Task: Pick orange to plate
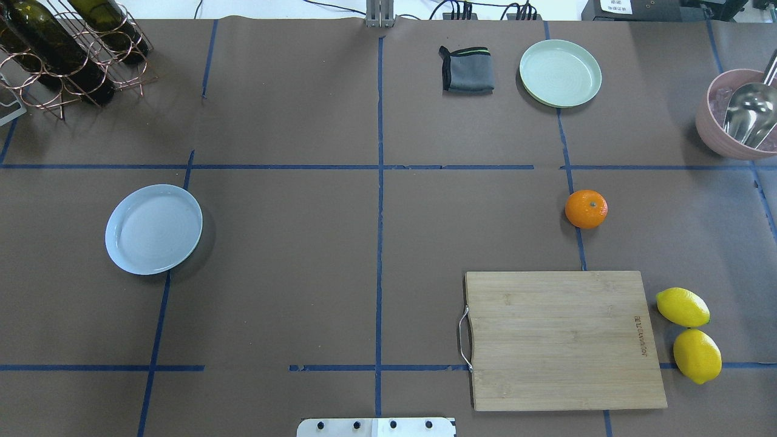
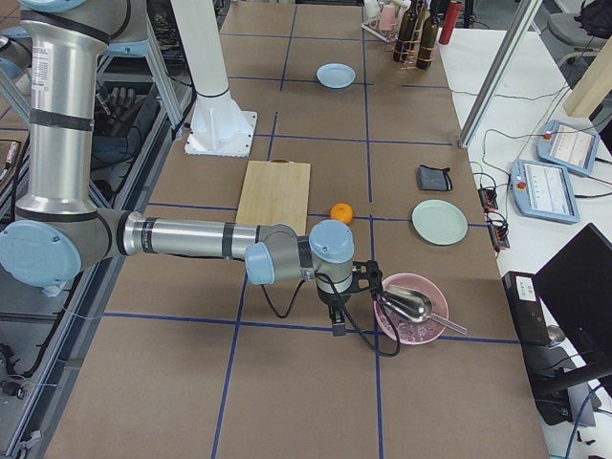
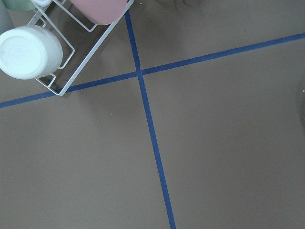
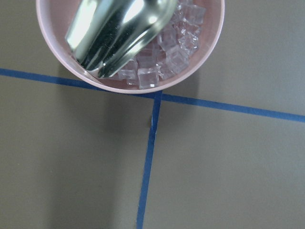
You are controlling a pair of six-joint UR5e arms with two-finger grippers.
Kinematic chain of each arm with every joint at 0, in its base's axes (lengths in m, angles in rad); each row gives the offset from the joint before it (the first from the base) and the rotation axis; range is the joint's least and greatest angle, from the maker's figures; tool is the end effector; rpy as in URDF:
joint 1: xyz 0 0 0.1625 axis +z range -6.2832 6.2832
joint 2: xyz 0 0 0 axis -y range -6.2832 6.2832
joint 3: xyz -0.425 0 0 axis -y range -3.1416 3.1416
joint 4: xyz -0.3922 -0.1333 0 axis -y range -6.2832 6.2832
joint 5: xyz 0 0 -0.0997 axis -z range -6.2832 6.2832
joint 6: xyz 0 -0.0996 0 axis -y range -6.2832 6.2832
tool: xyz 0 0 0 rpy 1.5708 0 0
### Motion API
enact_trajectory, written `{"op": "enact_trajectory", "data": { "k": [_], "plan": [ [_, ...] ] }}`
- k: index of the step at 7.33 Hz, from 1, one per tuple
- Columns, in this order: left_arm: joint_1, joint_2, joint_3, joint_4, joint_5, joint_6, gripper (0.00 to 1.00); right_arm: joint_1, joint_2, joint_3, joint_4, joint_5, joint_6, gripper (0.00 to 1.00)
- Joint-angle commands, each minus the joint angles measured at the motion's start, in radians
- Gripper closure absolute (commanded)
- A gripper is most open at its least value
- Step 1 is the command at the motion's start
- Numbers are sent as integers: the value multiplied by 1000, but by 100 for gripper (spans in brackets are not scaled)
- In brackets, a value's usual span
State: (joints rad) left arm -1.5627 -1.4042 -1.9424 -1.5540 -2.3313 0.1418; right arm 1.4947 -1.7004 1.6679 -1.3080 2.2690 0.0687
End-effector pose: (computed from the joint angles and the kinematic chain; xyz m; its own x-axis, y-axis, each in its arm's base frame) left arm -0.0612 -0.4255 0.5540 0.7150 0.2723 -0.6439 -0.1101 0.9534 0.2809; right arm 0.0347 -0.4555 0.6482 0.7559 -0.1374 0.6401 0.0222 0.9825 0.1848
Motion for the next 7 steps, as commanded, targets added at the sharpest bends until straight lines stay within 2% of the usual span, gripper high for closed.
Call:
{"op": "enact_trajectory", "data": {
  "k": [1,2,3,4,5,6,7],
  "plan": [
    [4,-56,47,-303,6,-8,0,-51,21,33,50,1,75,0],
    [3,-58,97,-531,6,-14,0,-86,24,41,163,20,98,0],
    [3,-64,129,-649,-2,-72,0,-111,22,36,246,55,177,0],
    [4,-53,123,-693,-19,-150,0,-135,25,41,298,55,279,0],
    [19,-33,128,-790,-83,-152,0,-177,25,41,346,54,307,0],
    [120,-4,138,-813,-158,-183,0,-178,7,38,405,55,307,0],
    [159,-1,149,-824,-152,-329,0,-180,1,38,420,58,309,0]
  ]
}}
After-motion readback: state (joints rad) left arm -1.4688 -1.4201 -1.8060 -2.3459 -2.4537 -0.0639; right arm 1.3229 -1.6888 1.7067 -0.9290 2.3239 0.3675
